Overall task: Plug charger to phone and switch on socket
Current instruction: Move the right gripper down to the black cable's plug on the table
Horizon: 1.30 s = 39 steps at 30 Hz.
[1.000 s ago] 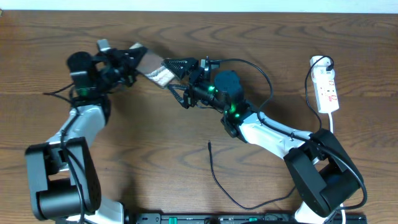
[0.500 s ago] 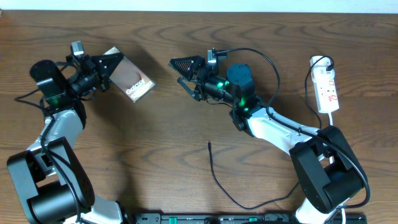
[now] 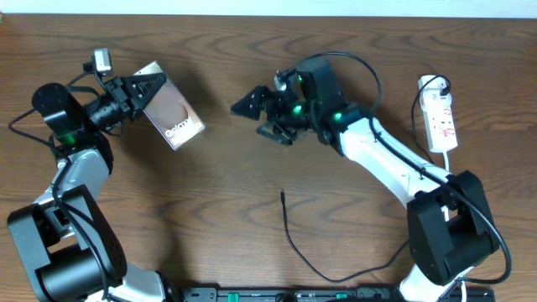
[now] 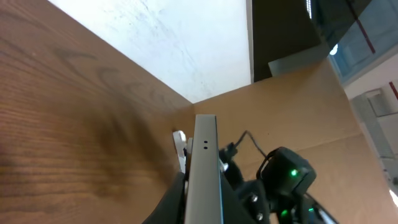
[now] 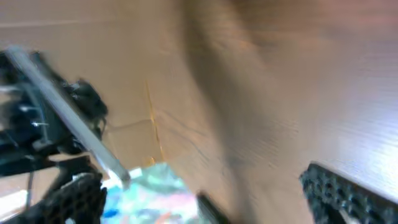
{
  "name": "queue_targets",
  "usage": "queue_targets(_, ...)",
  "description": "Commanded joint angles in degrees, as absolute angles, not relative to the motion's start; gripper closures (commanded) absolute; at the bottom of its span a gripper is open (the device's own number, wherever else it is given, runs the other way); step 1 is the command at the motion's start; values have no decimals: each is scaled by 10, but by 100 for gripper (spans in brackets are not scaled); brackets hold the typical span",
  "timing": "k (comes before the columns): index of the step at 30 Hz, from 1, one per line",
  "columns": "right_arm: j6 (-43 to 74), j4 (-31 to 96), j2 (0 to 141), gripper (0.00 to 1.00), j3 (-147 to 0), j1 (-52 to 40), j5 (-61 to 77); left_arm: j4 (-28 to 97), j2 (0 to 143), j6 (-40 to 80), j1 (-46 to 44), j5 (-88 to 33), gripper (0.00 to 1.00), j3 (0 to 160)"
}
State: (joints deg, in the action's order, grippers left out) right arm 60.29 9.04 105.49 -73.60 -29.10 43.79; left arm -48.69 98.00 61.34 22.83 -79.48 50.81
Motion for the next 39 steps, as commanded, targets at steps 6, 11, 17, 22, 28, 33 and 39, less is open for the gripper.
queue_targets(6, 423, 429, 1051, 1, -770, -308, 225, -494, 981, 589, 249, -810, 93, 507)
queue_targets(11, 384, 472, 1051, 1, -770, -338, 179, -494, 981, 589, 248, -810, 93, 507)
queue_targets(17, 383, 472, 1051, 1, -770, -369, 159, -494, 981, 589, 248, -810, 93, 507)
queue_targets(22, 403, 508, 1051, 2, -770, -397, 98, -494, 981, 589, 248, -810, 92, 507)
queue_targets(28, 412, 534, 1052, 4, -770, -435, 64, -494, 981, 589, 248, -810, 93, 507)
queue_targets(33, 433, 533, 1069, 7, -769, -460, 44, -494, 981, 589, 248, -810, 93, 507)
queue_targets(39, 443, 531, 1117, 13, -769, -470, 44, -494, 981, 589, 248, -810, 93, 507)
